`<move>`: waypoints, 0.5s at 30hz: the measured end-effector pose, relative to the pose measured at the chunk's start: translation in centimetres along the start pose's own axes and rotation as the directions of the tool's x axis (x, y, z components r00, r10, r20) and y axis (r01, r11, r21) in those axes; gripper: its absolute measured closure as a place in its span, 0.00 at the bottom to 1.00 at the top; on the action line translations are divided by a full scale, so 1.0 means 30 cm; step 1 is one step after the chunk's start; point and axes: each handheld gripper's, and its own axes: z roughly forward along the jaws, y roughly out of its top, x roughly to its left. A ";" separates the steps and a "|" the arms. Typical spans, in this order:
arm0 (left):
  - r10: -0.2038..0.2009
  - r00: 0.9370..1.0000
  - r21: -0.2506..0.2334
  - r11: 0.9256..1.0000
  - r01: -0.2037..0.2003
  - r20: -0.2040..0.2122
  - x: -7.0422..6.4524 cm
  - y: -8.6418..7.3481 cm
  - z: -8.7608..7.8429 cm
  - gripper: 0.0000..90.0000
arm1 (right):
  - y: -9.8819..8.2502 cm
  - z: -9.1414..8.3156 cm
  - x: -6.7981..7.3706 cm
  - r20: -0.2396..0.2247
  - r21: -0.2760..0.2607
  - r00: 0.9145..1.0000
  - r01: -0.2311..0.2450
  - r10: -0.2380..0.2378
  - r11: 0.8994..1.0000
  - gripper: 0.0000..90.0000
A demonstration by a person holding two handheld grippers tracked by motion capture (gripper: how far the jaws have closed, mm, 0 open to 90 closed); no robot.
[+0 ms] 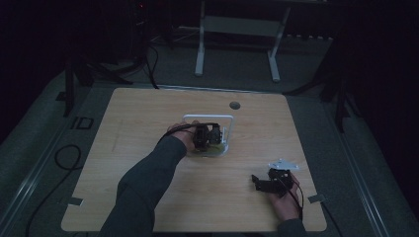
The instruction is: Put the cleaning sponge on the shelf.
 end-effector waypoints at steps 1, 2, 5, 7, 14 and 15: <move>0.003 1.000 0.002 1.000 -0.003 -0.001 0.001 0.002 0.001 0.79 | 0.000 0.000 0.000 0.000 0.000 1.000 0.000 0.000 1.000 0.13; 0.004 1.000 0.004 1.000 -0.004 -0.002 0.001 0.004 0.002 0.79 | 0.000 0.000 0.000 0.000 0.000 1.000 0.000 0.000 1.000 0.13; 0.003 1.000 0.004 1.000 -0.003 -0.014 0.001 0.006 0.007 0.79 | 0.000 0.000 0.000 0.000 0.000 1.000 -0.001 0.001 1.000 0.13; -0.002 1.000 0.005 1.000 0.002 -0.025 -0.001 0.007 0.010 0.79 | 0.000 0.000 0.000 -0.001 0.000 1.000 -0.001 0.001 1.000 0.13; 0.008 0.998 0.012 1.000 -0.007 -0.056 0.000 0.009 0.021 0.79 | 0.000 0.000 0.000 0.000 0.000 1.000 0.001 -0.001 1.000 0.13; 0.009 0.997 0.017 1.000 -0.008 -0.072 0.002 0.010 0.024 0.79 | 0.000 0.000 0.000 0.000 0.000 1.000 0.000 0.000 1.000 0.13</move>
